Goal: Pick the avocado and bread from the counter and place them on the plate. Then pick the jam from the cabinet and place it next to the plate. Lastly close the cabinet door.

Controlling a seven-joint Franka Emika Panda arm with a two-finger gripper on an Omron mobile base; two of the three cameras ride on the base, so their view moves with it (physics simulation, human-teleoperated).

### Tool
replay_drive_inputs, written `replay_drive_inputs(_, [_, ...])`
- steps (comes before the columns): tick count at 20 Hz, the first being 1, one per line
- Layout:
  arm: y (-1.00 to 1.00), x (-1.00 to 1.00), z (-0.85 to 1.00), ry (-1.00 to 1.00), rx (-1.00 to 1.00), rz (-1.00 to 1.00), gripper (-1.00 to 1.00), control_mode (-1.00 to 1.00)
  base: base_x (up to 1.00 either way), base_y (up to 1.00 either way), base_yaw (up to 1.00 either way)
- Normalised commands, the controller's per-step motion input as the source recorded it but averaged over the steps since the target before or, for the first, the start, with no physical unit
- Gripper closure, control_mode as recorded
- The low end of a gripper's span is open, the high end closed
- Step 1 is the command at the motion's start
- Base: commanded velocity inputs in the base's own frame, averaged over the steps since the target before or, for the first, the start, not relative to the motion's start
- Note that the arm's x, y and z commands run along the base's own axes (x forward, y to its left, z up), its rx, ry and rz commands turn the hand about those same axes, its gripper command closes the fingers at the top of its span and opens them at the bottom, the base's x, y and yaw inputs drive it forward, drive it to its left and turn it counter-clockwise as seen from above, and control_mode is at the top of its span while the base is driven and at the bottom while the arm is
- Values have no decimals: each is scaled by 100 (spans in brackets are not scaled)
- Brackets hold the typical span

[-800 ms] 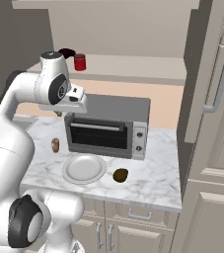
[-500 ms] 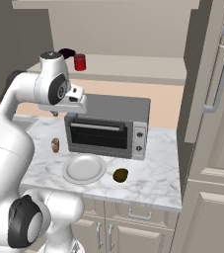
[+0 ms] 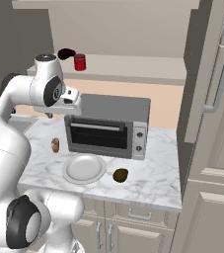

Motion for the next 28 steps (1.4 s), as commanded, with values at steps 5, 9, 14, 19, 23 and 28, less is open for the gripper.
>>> replay_drive_inputs(5, [26, -4, -18, 0, 0, 0, -100, -100, 0, 0, 0])
replay_drive_inputs(9, [26, -5, -17, 0, -2, 0, -100, -100, 0, 0, 0])
replay_drive_inputs(14, [27, -5, -18, 0, -3, 0, -100, -100, 0, 0, 0])
replay_drive_inputs(19, [26, -5, -24, 0, -3, 0, -100, -100, 0, 0, 0])
replay_drive_inputs(23, [18, -2, -26, 0, -2, 0, -100, -100, 0, 0, 0])
replay_drive_inputs(28, [14, 0, -37, 0, -2, 0, -100, -100, 0, 0, 0])
